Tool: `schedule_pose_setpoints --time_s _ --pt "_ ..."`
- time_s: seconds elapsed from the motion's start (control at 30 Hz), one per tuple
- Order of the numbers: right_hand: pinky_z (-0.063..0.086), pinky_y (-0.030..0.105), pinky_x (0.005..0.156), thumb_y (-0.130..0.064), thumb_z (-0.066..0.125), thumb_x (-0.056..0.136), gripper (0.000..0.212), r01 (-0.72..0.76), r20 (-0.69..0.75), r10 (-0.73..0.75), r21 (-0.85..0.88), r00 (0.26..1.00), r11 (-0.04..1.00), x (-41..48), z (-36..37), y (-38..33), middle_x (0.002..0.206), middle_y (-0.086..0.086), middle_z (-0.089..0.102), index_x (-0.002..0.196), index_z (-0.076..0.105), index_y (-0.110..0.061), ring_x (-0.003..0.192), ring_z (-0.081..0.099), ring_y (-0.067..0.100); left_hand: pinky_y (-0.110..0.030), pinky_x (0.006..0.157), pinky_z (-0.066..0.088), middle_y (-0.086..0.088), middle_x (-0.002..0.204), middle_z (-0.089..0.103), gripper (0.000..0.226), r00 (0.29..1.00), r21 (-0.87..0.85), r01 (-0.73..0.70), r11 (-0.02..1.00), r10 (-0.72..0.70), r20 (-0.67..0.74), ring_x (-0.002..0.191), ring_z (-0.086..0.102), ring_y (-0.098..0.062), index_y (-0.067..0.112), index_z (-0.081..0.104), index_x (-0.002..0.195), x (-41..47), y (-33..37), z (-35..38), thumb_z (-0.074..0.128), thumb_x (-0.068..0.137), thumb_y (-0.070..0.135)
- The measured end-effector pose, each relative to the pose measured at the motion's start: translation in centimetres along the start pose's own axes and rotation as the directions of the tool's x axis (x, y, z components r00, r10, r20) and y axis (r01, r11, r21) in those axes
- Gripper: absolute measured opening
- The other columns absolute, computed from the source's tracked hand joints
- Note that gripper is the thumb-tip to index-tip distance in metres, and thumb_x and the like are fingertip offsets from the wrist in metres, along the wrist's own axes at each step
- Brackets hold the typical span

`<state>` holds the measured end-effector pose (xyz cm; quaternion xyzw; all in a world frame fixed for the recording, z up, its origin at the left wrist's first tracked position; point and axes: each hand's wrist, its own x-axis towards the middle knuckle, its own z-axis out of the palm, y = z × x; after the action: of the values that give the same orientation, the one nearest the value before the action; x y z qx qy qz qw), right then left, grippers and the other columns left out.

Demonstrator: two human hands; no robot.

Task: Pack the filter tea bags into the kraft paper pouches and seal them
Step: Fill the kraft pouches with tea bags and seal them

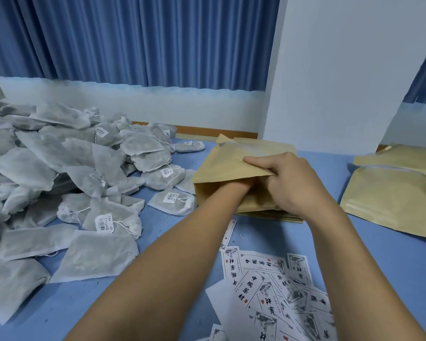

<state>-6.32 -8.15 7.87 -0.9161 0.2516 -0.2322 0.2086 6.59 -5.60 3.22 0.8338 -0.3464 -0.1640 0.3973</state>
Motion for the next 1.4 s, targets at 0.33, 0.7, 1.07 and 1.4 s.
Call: schedule_pose_setpoints --time_s 0.33,0.7,1.07,1.4 --pt "0.052 0.039 0.088 -0.009 0.044 0.090 0.056 -0.078 -0.304 0.066 -0.028 0.951 0.997 -0.3 0.1 0.4 0.123 0.007 0.068 0.127 0.064 -0.046 0.106 0.060 0.036 -0.030 0.090 0.048 -0.006 0.110 0.064 0.025 0.811 0.076 -0.481 0.873 0.476 -0.340 0.106 0.061 -0.025 0.018 0.063 0.115 -9.2 0.0 0.7 0.058 0.091 0.009" --pt "0.053 0.036 0.085 -0.001 0.047 0.083 0.063 0.135 -0.375 -0.131 -0.016 0.918 0.991 -2.5 -0.6 -1.8 0.115 -0.004 0.073 0.124 0.067 -0.044 0.105 0.064 0.029 -0.042 0.089 0.058 -0.016 0.121 0.070 0.083 0.991 -0.986 0.126 0.107 0.035 0.130 0.114 0.068 -0.028 0.011 0.059 0.128 -14.5 -4.6 1.0 0.085 0.066 0.060" --pt "0.042 0.016 0.097 -0.051 0.063 0.093 0.035 0.098 -0.391 0.035 0.315 0.920 0.944 -11.9 2.5 3.6 0.134 -0.025 0.056 0.126 0.063 -0.040 0.126 0.047 -0.008 -0.049 0.072 0.061 -0.011 0.109 0.076 0.037 0.975 -0.991 0.130 -0.036 -0.179 0.135 0.096 0.074 -0.030 0.016 0.055 0.129 -14.8 -5.2 0.4 0.045 0.105 0.042" --pt "0.049 0.019 0.047 -0.020 0.074 0.084 0.028 -0.405 0.329 0.415 0.908 0.848 0.108 -12.8 1.3 5.7 0.082 0.013 0.070 0.106 0.070 -0.002 0.057 0.060 0.012 -0.034 0.052 0.051 -0.016 0.105 0.075 0.072 0.991 -0.942 0.129 0.309 -0.078 0.110 0.087 0.073 -0.032 0.013 0.061 0.125 -15.8 -6.1 0.9 0.038 0.089 0.070"
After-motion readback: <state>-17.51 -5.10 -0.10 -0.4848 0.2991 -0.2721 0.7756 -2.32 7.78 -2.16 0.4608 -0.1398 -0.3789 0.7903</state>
